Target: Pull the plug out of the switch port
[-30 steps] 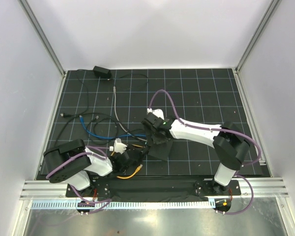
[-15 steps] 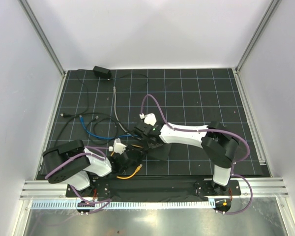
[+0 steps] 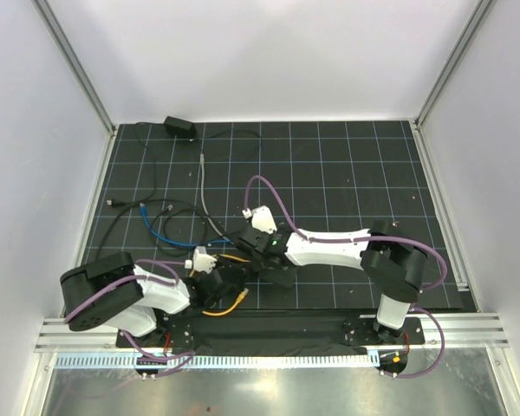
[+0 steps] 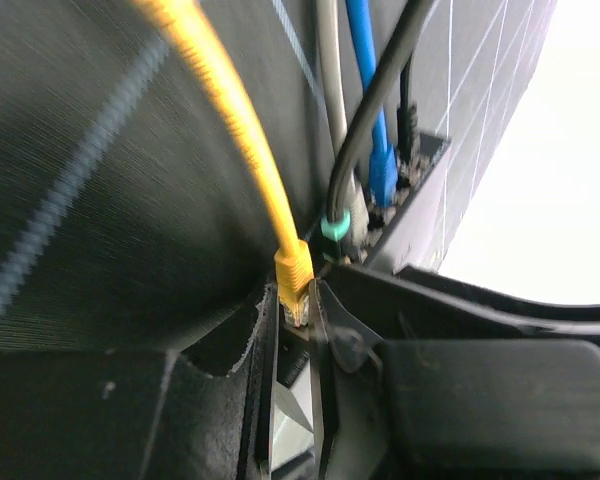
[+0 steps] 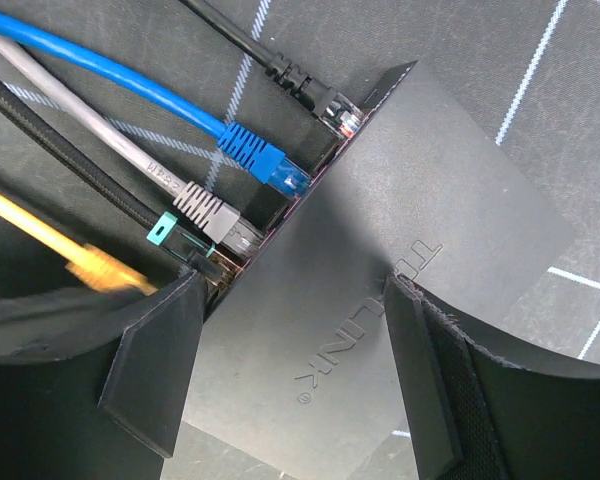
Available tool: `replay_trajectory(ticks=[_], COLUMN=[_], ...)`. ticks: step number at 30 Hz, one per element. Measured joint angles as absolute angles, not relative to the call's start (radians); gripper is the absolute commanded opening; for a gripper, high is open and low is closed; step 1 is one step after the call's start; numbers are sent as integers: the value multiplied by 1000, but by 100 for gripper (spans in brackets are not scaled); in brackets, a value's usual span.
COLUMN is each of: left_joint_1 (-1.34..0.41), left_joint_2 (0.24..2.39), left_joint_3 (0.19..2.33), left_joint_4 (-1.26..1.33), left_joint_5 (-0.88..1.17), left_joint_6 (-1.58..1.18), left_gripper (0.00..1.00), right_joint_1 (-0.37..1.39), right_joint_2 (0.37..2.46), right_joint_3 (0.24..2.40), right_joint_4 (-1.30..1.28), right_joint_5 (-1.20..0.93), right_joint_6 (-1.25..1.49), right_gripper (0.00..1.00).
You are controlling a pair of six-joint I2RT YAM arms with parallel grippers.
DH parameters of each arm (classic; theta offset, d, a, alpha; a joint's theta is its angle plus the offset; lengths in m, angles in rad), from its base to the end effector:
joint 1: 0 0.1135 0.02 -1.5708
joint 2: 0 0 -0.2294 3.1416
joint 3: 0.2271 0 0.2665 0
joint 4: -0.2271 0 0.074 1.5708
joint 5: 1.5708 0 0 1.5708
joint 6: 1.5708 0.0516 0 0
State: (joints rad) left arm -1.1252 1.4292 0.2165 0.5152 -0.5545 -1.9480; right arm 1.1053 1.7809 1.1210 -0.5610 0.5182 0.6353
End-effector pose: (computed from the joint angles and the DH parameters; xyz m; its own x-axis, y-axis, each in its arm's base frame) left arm 0.1216 -0.1915 0.0427 -0.4496 -0.8927 -0.0321 -0.4759 0.2698 -0.8371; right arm 0.1802 0.3017 0.1145 -0.7548 -0.3542 -0.5520 -0.3132 0.9341 -0.1711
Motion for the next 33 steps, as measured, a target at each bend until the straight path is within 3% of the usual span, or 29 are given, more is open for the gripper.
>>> replay_trajectory(ticks=[13,23,33], left_joint_1=[-1134,-1287,-1336], left_joint_2=[1266,949,778], left_joint_3=[265,272,303], left_joint_4=[220,-97,-231], left_joint_5=[-599,-651,-669], left_joint_6=[-1811,-1827,-1761], left_gripper=[0,0,0], right_joint_1=[1107,1098,1076], right_joint_2=[1749,1743,1573], right_joint_3=[1071,1136,1142], right_joint_4=[-488,-599,-670], right_joint_5=[513,434,422], right_joint_6=[562,555,555], right_gripper=[79,80,80])
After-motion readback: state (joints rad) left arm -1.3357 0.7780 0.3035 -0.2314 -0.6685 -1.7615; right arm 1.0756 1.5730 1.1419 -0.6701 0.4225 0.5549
